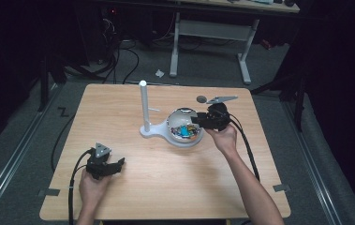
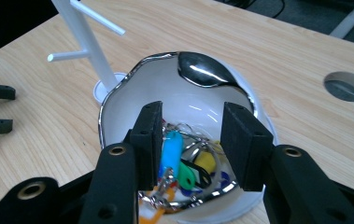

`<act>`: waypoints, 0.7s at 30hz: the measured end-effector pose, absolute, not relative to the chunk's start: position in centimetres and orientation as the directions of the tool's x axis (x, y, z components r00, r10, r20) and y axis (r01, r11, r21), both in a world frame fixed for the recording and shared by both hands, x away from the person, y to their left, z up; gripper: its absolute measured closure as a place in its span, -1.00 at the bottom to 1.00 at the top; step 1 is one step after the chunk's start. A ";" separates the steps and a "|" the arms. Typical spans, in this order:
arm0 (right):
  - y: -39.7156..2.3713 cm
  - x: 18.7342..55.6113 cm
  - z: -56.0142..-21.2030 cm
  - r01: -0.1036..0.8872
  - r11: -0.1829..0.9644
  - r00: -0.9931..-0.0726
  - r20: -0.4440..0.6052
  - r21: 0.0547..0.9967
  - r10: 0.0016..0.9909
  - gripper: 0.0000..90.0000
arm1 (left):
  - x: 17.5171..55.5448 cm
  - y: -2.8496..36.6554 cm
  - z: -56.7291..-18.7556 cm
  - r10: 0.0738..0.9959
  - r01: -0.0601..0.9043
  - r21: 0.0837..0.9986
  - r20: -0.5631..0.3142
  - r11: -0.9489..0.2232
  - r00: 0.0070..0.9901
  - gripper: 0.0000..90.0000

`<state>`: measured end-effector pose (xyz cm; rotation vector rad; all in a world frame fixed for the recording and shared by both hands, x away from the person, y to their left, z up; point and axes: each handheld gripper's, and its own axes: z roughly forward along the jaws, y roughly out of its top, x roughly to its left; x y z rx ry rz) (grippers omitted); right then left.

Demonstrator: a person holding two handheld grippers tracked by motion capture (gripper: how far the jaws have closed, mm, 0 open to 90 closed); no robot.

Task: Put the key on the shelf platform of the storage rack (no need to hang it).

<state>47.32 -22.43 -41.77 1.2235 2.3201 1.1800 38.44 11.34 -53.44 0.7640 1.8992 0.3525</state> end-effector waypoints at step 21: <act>-28.2 43.5 -39.7 0.536 0.220 -0.531 0.123 0.815 0.838 0.27 | 38.4 11.3 -53.5 0.648 0.350 0.553 -0.706 0.756 -0.285 -0.33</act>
